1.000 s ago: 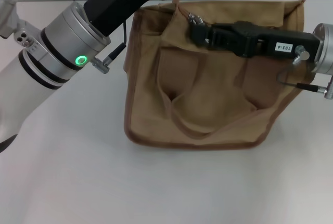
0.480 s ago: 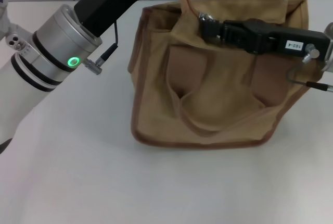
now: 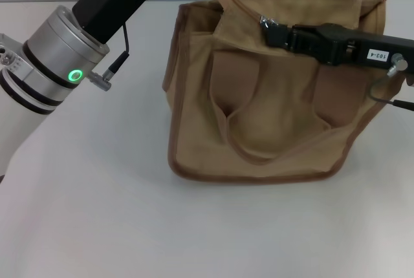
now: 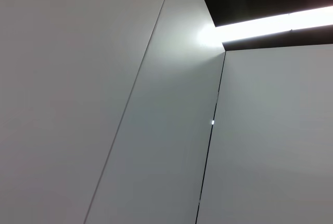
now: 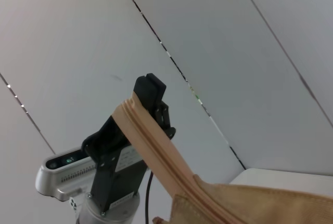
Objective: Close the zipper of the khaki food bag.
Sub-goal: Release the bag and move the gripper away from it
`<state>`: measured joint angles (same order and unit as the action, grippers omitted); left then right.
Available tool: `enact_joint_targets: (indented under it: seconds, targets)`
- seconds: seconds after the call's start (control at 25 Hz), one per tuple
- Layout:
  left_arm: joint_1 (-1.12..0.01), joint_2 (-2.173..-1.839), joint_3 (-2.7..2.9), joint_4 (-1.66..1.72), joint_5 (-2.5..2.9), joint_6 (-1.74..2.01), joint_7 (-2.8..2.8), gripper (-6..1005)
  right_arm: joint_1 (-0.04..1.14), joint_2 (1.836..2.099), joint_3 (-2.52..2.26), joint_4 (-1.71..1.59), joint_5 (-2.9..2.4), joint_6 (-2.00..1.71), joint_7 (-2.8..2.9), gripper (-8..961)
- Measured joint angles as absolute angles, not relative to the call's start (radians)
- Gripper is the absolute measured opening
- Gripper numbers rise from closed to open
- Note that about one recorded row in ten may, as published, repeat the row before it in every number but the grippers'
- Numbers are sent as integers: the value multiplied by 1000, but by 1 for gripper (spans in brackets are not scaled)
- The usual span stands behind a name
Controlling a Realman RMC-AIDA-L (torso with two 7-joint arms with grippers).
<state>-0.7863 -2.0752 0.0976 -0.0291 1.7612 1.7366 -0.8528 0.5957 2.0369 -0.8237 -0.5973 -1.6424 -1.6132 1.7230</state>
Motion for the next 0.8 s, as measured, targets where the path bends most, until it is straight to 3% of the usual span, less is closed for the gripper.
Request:
enact_joint_targets:
  seconds: [0.8]
  targets:
    - [-730, -2072, 17, 26, 1759, 1731, -863, 61, 498, 1990, -713, -598, -1645, -1619, 1729, 10]
